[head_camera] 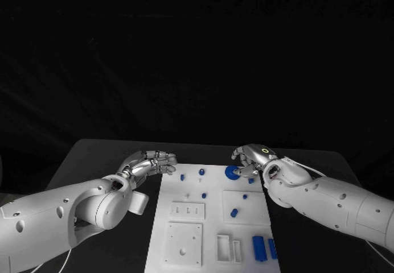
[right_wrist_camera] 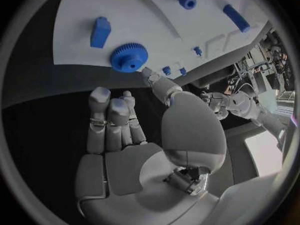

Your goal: Assemble the parts on the task board

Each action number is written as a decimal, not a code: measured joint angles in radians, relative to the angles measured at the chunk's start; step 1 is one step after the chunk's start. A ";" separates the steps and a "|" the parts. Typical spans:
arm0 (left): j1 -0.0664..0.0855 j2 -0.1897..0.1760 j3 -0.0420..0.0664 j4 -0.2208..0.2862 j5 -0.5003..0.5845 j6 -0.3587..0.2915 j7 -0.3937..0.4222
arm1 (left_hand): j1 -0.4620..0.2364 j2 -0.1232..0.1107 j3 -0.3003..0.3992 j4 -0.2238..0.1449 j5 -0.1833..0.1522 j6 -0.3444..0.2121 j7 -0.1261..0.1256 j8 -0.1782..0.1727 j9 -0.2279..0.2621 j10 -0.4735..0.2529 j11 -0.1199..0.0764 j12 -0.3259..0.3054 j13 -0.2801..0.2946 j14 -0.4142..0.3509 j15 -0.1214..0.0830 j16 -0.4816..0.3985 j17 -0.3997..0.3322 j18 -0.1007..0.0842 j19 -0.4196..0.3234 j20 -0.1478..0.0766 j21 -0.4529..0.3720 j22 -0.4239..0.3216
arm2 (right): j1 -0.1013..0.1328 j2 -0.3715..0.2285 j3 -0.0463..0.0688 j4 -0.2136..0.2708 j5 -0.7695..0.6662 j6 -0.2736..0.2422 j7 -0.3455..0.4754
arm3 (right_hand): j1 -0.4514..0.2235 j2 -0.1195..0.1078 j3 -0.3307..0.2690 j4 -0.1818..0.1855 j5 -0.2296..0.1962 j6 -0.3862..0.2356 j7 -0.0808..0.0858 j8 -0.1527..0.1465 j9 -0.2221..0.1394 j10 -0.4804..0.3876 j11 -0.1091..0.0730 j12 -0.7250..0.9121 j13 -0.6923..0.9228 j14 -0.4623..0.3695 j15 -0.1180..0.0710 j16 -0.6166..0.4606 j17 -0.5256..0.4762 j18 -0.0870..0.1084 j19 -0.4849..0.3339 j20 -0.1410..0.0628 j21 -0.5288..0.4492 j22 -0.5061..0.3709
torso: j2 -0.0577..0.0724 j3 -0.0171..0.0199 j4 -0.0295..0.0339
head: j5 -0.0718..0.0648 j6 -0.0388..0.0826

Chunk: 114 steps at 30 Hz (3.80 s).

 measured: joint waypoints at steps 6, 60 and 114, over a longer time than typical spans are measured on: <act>0.000 0.002 0.000 -0.002 0.000 0.000 0.000 | 0.000 0.000 0.000 0.000 0.000 0.000 0.000 0.000 0.000 0.000 0.000 -0.004 -0.001 0.000 0.000 0.000 0.000 0.000 0.000 0.000 0.000 0.000 | 0.000 0.015 0.000 -0.043 0.021 0.058 0.011 | -0.010 0.010 -0.010 -0.010 0.012 -0.016 0.009 -0.014 -0.011 0.005 0.015 0.064 0.088 -0.015 0.015 0.038 0.049 -0.019 0.002 -0.009 0.050 0.000 | 0.001 0.0022 -0.0006 | -0.003 -0.001; 0.000 0.008 0.000 -0.013 0.000 0.005 -0.003 | 0.000 0.000 0.003 -0.003 0.000 0.000 0.000 0.000 -0.002 -0.004 0.004 -0.008 0.000 -0.004 0.004 0.000 -0.002 -0.001 0.000 0.000 0.000 0.000 | -0.018 0.074 -0.004 -0.072 -0.036 0.078 -0.019 | -0.057 0.050 0.050 0.025 0.101 0.091 -0.057 0.036 0.001 0.097 -0.019 0.277 0.202 -0.011 -0.005 0.046 0.114 -0.056 -0.013 -0.026 0.147 -0.001 | 0.002 -0.0023 0.0002 | -0.009 -0.022; 0.000 0.013 0.000 -0.020 0.000 0.004 -0.004 | 0.000 0.000 0.005 -0.005 0.000 0.000 0.000 0.000 -0.002 -0.004 0.004 -0.012 0.000 -0.004 0.003 0.000 -0.002 0.008 -0.003 0.004 0.000 0.000 | -0.041 0.151 -0.067 0.079 -0.244 -0.066 -0.128 | -0.052 0.018 0.098 0.073 0.112 0.123 -0.053 0.043 0.001 0.135 -0.016 0.280 0.202 -0.005 -0.015 0.046 0.129 -0.063 -0.008 -0.038 0.172 0.000 | 0.003 -0.0034 0.0031 | 0.001 -0.021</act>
